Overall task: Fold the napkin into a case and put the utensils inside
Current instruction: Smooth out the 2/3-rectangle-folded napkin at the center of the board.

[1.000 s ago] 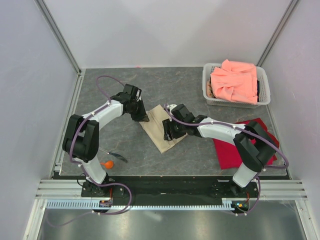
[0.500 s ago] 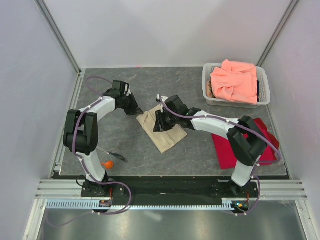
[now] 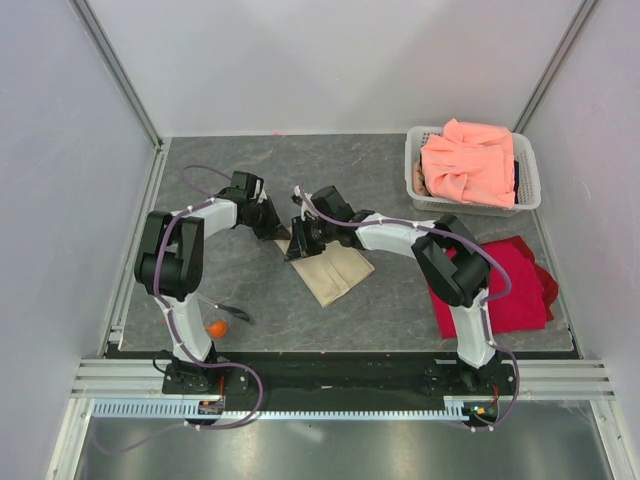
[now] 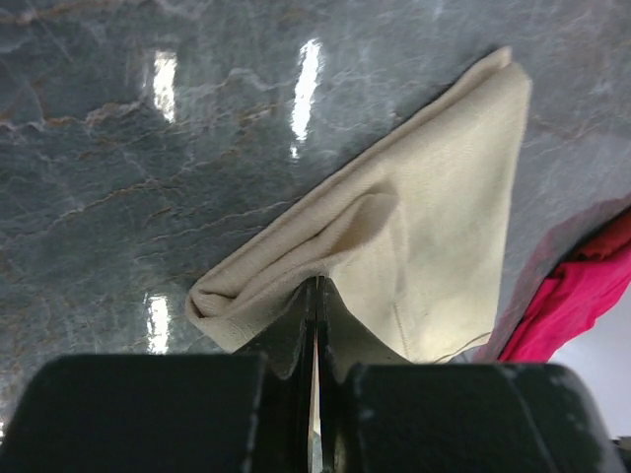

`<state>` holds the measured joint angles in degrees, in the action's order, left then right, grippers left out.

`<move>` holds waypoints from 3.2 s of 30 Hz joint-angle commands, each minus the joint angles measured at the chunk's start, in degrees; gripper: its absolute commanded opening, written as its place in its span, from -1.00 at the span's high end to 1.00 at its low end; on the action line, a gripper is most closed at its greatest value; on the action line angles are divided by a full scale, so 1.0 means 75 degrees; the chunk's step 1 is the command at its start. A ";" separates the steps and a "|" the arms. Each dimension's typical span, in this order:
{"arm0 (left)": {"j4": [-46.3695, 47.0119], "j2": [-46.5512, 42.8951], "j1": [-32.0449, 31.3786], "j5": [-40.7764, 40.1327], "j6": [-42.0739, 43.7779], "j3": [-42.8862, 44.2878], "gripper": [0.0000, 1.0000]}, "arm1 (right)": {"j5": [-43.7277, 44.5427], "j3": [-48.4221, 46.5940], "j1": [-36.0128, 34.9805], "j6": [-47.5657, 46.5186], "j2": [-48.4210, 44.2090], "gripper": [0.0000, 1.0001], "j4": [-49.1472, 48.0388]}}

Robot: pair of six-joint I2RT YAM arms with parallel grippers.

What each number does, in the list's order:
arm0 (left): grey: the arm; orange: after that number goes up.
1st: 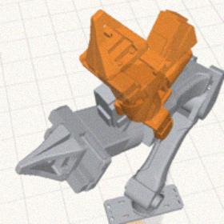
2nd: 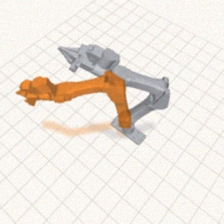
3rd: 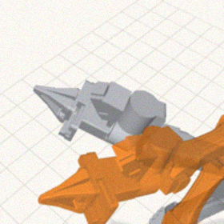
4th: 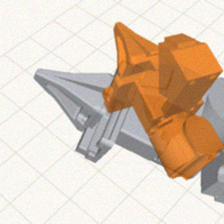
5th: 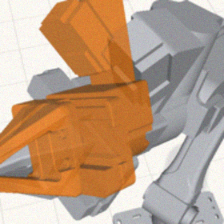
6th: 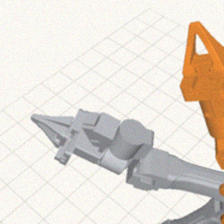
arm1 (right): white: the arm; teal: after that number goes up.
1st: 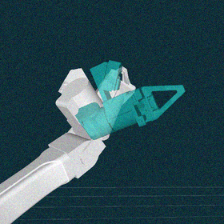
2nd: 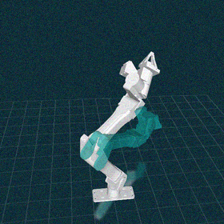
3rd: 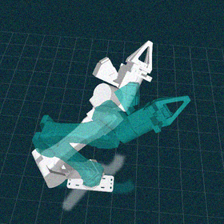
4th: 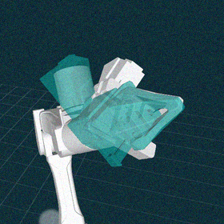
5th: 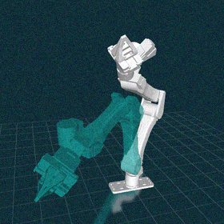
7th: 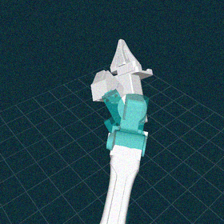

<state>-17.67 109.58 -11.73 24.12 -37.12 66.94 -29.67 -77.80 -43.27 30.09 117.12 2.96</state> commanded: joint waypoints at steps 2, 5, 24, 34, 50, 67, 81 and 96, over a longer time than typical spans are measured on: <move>0.0387 0.0085 0.0005 0.0194 -0.0218 -0.0171 0.95 | -0.0473 -0.0888 0.0073 0.0067 0.0742 0.53 -0.0652; 0.0411 0.0085 0.0005 0.0194 -0.0206 -0.0230 0.95 | -0.0672 -0.0935 0.0190 0.0102 0.1059 0.54 -0.0839; 0.0446 0.0003 0.0005 0.0182 -0.0183 -0.0218 0.96 | -0.0837 0.1663 0.0249 -0.0027 -0.0789 0.51 -0.1191; 0.0271 -0.0277 -0.0065 0.0159 -0.0101 -0.0042 0.91 | -0.0743 0.3131 0.0261 0.0125 -0.1425 0.51 -0.1684; -0.0269 -0.1731 -0.1926 -0.0579 0.0029 -0.0721 0.64 | 0.0628 0.3084 0.1057 -0.0917 -0.3370 0.00 0.0695; 0.0247 -0.2201 -0.4447 -0.1504 -0.0745 -0.1402 0.11 | -0.0227 0.3670 0.2136 -0.1047 -0.3112 0.02 0.0461; -0.0386 -0.1334 -0.4987 -0.2688 -0.0699 -0.0582 0.15 | -0.0778 0.4619 0.2124 -0.0449 -0.3112 0.20 -0.0758; -0.0550 -0.0912 -0.5268 -0.3401 -0.0839 -0.0441 0.15 | -0.0930 0.4643 0.2101 -0.0484 -0.2656 0.26 -0.1074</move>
<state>-21.26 102.56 -50.13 3.03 -41.63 62.30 -35.11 -43.35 -27.16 26.79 95.68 -2.20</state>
